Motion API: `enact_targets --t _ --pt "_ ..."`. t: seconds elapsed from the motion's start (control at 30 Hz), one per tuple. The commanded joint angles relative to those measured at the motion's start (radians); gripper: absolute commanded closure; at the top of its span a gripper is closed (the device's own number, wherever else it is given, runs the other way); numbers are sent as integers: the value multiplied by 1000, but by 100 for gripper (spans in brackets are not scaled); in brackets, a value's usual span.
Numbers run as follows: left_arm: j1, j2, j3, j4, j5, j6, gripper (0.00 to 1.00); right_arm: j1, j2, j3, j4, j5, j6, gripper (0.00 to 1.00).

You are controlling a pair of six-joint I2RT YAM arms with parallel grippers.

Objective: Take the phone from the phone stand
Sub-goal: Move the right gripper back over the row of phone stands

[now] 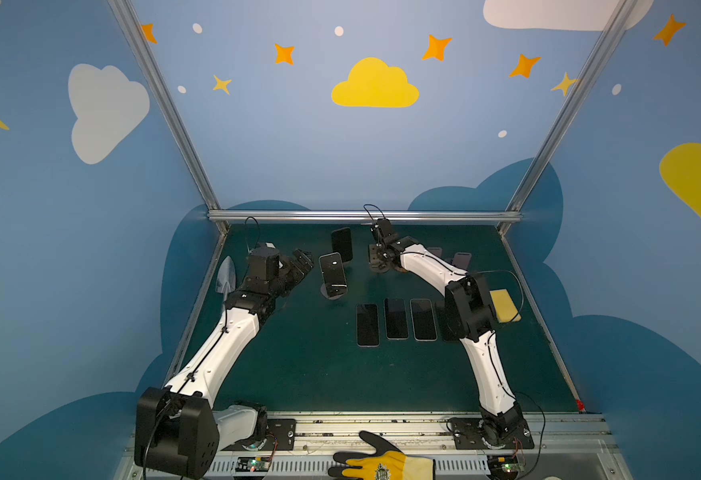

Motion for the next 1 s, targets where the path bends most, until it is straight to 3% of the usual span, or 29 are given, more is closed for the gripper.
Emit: enact_targets --t 0.0,0.13,0.43,0.63,0.83,0.97 --pt "2 6 28 -11 -5 21 0 -5 -14 -5 12 -73 34 40" --pt "2 -3 19 -3 -12 18 0 -16 -13 -22 33 -97 30 40" --pt "2 19 30 -21 -11 19 0 -16 -36 8 -16 -107 -32 17" --pt "2 11 29 -22 -11 24 0 -17 -111 10 -23 -98 -67 13" --pt "-10 23 26 -28 -69 32 0 -10 -190 9 -36 -109 -106 13" --pt "-73 31 69 -164 -228 57 0 -4 -310 -17 -169 -105 -60 12"
